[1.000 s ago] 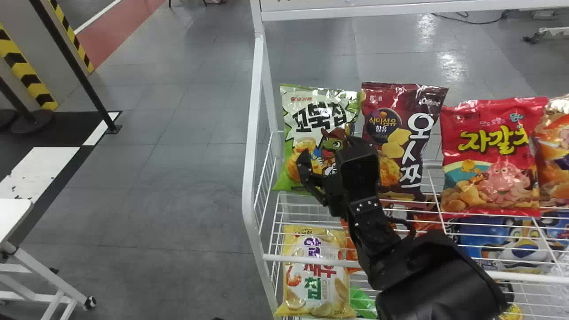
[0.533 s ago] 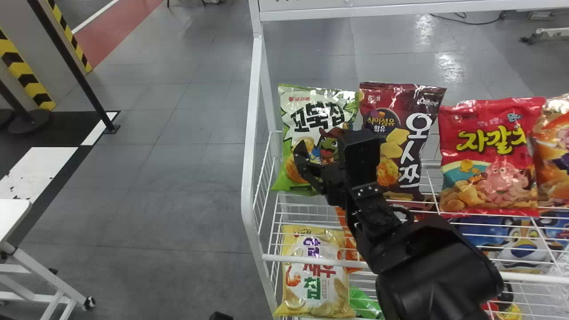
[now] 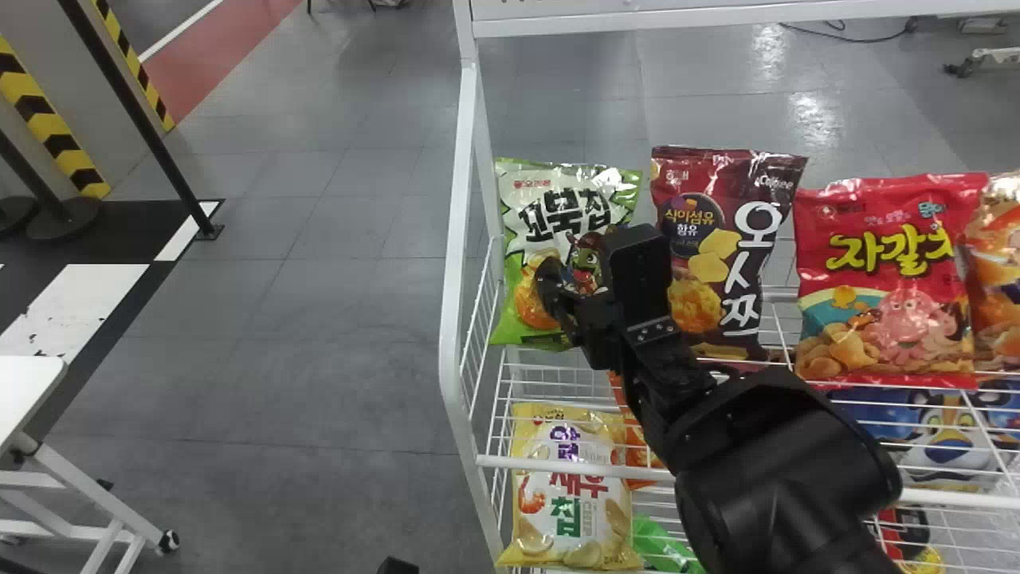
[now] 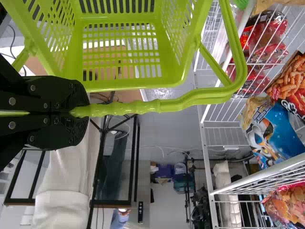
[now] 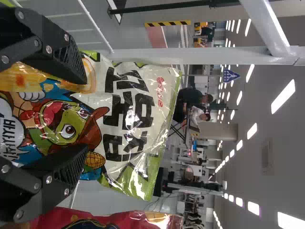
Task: Hold basket handle with left hand then pick Gkobukchip with right hand and place into basket
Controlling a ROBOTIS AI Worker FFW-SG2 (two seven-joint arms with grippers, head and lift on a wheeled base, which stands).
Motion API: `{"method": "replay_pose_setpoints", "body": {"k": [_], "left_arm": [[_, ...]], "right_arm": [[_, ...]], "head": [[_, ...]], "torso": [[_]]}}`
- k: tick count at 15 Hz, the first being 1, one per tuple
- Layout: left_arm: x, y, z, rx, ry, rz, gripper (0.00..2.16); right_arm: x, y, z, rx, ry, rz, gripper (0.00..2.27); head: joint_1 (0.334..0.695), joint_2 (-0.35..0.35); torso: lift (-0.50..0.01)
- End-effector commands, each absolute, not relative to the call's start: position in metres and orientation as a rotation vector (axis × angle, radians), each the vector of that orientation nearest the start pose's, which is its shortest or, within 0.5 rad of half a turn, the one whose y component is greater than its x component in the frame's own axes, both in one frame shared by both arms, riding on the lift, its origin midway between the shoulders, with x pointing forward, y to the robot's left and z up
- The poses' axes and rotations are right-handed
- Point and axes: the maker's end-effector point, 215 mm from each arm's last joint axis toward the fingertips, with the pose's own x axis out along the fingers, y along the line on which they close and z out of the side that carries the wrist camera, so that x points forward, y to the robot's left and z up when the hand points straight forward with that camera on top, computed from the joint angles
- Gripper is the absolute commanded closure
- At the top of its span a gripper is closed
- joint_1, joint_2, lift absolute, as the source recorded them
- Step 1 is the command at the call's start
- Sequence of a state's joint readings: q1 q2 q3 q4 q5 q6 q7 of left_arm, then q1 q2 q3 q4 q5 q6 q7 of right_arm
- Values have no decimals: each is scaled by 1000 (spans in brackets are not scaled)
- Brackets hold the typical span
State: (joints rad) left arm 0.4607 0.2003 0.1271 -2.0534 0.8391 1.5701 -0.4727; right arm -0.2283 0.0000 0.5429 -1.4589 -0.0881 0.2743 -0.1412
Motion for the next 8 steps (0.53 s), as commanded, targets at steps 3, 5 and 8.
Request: {"method": "replay_pose_setpoints", "body": {"k": [3,5,8], "left_arm": [[169,68,-489,-837,1373,-830,1703],[170,68,-488,-837,1369,-831,1706],[170,67,-488,-838,1368,-832,1706]], "right_arm": [[586,50,-366,-98,207,410,1757],[578,58,-359,-100,192,423,1953],[567,64,-333,-79,140,421,2020]], "head": [[695,172],[695,175],[695,191]], "torso": [[-32],[-32],[-32]]}}
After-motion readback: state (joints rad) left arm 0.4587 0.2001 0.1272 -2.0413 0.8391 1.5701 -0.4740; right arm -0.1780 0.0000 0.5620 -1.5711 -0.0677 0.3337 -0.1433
